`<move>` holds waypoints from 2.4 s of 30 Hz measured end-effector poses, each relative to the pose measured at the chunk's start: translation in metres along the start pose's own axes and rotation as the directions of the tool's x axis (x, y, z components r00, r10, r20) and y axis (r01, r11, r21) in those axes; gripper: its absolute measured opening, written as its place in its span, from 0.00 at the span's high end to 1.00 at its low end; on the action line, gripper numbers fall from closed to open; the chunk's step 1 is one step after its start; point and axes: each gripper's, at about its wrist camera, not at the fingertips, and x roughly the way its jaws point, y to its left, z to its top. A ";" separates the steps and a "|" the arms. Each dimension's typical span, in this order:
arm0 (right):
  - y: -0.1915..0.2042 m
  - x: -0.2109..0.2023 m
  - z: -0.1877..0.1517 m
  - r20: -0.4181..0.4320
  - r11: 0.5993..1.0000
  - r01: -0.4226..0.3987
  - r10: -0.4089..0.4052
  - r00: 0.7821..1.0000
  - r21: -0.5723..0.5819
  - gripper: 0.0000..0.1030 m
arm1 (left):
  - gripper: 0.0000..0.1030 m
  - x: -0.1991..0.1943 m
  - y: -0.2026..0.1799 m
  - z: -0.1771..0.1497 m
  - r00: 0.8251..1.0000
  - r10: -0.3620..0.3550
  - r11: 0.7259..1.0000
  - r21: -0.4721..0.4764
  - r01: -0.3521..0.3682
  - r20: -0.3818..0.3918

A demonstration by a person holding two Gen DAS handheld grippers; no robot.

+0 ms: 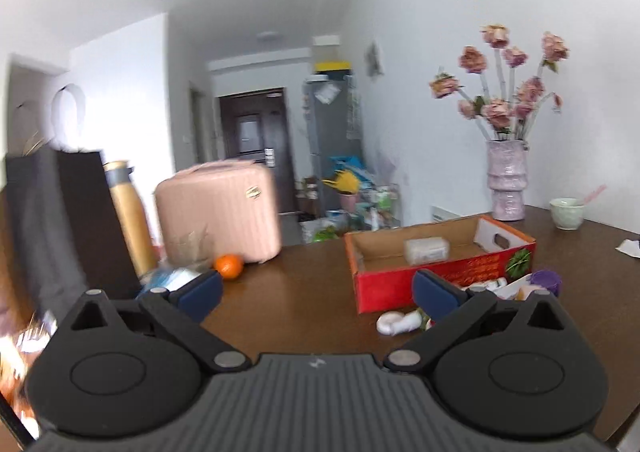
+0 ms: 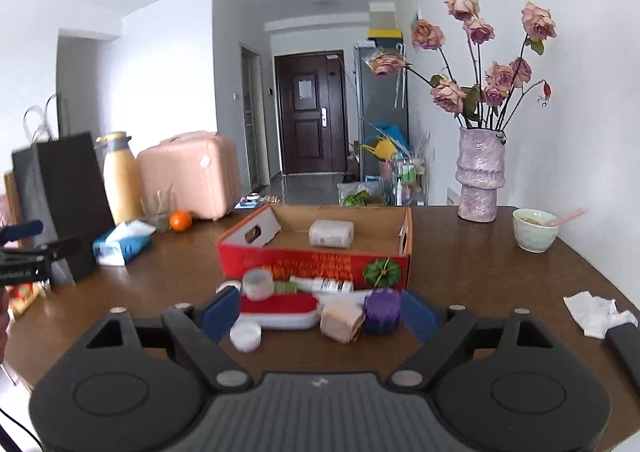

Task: Organize rigid objects
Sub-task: 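Withdraw both grippers from the box back over the table, then grasp the white bottle cap with left gripper while right grasps grey tape roll, then carry the bottle cap and tape roll up over the red box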

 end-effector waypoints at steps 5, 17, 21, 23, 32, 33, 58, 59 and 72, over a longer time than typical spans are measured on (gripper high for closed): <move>0.010 0.001 -0.052 -0.022 0.999 -0.007 0.007 1.000 0.043 0.14 | 0.00 -0.021 -0.009 -0.048 0.999 -0.012 0.999 -0.042 0.011 -0.030; 0.018 0.036 -0.075 -0.078 0.999 -0.034 0.031 0.996 -0.037 0.23 | 0.00 0.022 -0.033 -0.065 0.982 -0.111 0.994 -0.040 0.106 -0.154; 0.009 0.058 -0.068 -0.098 0.999 -0.016 0.013 0.995 -0.034 0.23 | 0.00 0.048 -0.057 -0.065 0.969 -0.139 0.990 -0.005 0.141 -0.204; 0.003 0.068 -0.062 -0.103 0.999 -0.015 0.012 0.995 -0.032 0.23 | 0.07 0.065 -0.069 -0.063 0.952 -0.177 0.984 -0.013 0.179 -0.249; -0.024 0.119 -0.030 -0.117 0.997 -0.011 0.002 0.993 -0.075 0.23 | 0.36 0.153 -0.112 -0.060 0.858 -0.280 0.959 -0.085 0.270 -0.430; -0.026 0.125 -0.025 -0.123 0.997 -0.017 0.008 0.992 -0.078 0.23 | 0.40 0.160 -0.115 -0.060 0.852 -0.287 0.957 -0.092 0.275 -0.437; 0.065 0.272 0.014 -0.255 0.977 -0.209 0.190 0.948 -0.046 0.58 | 0.60 0.158 0.012 -0.051 0.919 -0.085 0.989 -0.144 0.031 -0.384; 0.063 0.270 0.014 -0.252 0.978 -0.203 0.187 0.949 -0.039 0.59 | 0.60 0.154 0.011 -0.050 0.921 -0.090 0.988 -0.147 0.036 -0.379; -0.014 0.131 0.015 -0.103 0.997 0.049 -0.054 0.993 -0.053 0.59 | 0.60 0.106 -0.058 -0.014 0.944 -0.218 0.975 -0.103 0.198 -0.248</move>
